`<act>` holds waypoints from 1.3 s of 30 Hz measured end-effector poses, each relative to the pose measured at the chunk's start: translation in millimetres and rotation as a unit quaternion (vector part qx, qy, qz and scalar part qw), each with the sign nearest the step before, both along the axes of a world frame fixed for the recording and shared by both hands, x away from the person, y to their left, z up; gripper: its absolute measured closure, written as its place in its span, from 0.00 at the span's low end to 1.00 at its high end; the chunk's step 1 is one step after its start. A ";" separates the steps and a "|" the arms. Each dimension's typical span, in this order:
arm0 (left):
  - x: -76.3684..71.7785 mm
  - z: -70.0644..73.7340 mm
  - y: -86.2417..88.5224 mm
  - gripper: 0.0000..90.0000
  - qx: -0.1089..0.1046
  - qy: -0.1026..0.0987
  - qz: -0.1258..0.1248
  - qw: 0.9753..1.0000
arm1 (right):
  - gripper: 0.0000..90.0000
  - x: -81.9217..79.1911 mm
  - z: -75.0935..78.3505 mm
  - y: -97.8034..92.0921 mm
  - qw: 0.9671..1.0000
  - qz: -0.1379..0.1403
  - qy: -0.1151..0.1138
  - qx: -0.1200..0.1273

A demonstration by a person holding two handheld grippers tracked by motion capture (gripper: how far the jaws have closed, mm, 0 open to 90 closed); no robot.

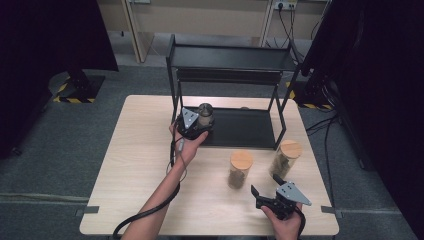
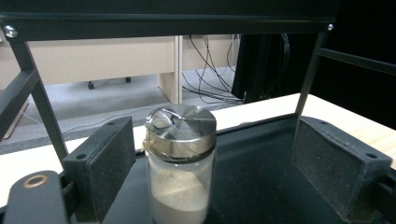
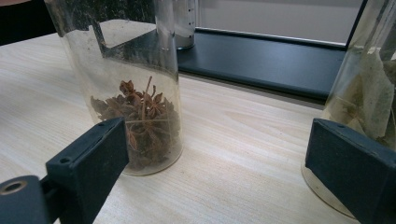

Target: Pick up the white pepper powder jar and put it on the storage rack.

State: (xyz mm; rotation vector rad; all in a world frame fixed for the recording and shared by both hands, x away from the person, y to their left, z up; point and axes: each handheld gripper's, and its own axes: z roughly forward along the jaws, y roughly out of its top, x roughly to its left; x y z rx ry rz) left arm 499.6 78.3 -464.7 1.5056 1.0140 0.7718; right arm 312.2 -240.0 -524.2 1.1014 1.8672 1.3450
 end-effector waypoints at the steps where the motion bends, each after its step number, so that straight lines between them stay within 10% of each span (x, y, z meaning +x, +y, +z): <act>1: -1.5 0.0 0.0 0.15 -0.006 0.002 -0.005 1.000 | 0.07 -0.1 0.0 0.1 1.000 0.000 0.000 0.000; 39: -51.7 -6.5 16.0 0.15 -0.002 -0.002 -0.035 0.999 | 0.07 0.4 0.0 -0.3 1.000 -0.004 0.002 0.002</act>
